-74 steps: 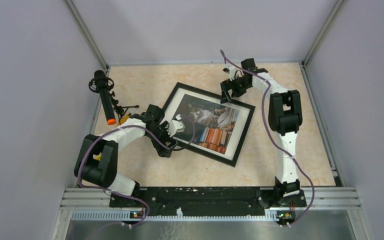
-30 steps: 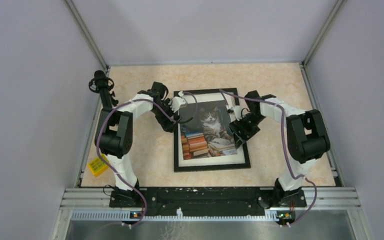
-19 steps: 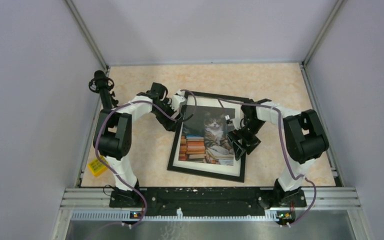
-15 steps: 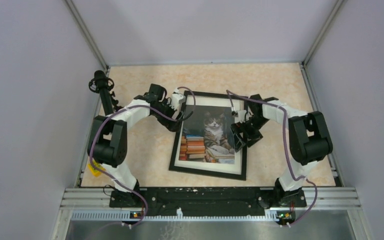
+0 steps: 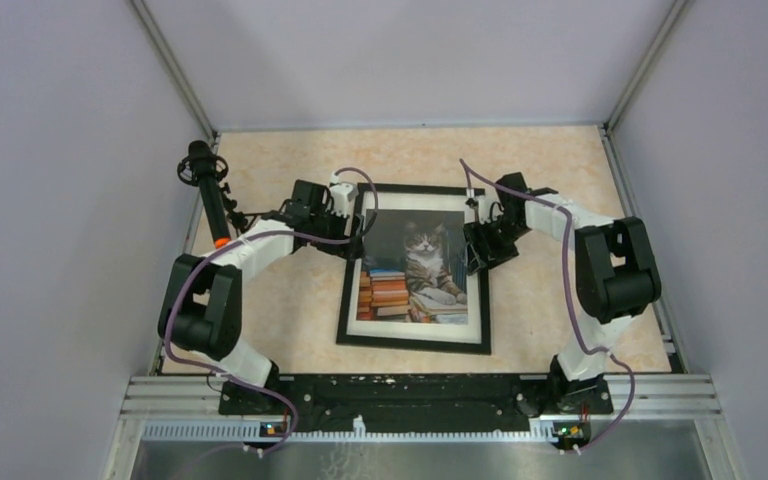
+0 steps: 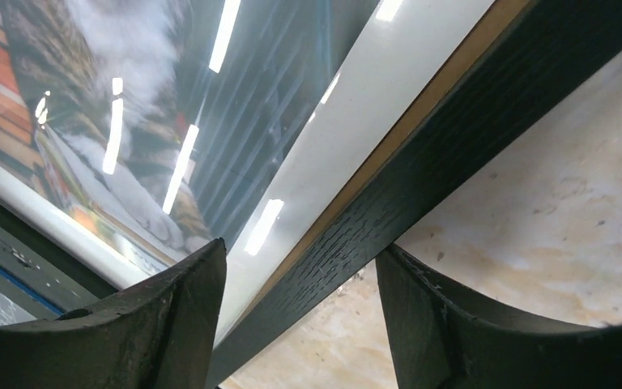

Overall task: Take the photo out of the frame
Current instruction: Turn over the photo frame at the center of the board, then move the photo frame item to the photo frame.

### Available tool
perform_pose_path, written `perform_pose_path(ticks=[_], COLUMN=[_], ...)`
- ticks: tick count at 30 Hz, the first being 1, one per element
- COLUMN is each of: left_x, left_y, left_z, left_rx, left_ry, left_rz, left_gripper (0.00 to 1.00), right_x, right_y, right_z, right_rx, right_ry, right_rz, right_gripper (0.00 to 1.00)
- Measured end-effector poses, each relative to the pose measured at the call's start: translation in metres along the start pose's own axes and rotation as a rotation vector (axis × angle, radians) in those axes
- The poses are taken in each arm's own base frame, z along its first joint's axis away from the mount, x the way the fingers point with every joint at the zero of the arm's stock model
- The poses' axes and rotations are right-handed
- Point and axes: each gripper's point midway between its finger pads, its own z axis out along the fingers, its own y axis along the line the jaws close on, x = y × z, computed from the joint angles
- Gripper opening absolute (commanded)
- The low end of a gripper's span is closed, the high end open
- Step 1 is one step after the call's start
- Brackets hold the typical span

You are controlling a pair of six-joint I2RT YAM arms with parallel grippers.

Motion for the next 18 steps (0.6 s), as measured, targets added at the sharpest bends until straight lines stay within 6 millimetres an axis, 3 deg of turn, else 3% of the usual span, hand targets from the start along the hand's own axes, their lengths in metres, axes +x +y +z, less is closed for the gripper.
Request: perform_pose_path(ticks=[5, 9, 16, 18], left_x=[0.018, 0.036, 0.031, 0.031], left_y=[0.008, 0.016, 0.019, 0.020], left_z=[0.016, 0.025, 0.028, 0.029], left_rx=[-0.048, -0.083, -0.105, -0.109], left_ry=[0.044, 0.093, 0.072, 0.070], left_rz=[-0.034, -0.065, -0.079, -0.078], left_gripper=[0.73, 0.71, 0.66, 0.60], right_x=[-0.009, -0.009, -0.008, -0.008], right_y=[-0.003, -0.008, -0.021, -0.023], right_z=[0.003, 0.003, 0.001, 0.001], right_rx=[0.012, 0.045, 0.141, 0.159], right_ry=[-0.006, -0.005, -0.021, -0.025], right_rz=[0.022, 0.036, 0.060, 0.061], right_gripper=[0.62, 0.59, 0.50, 0.41])
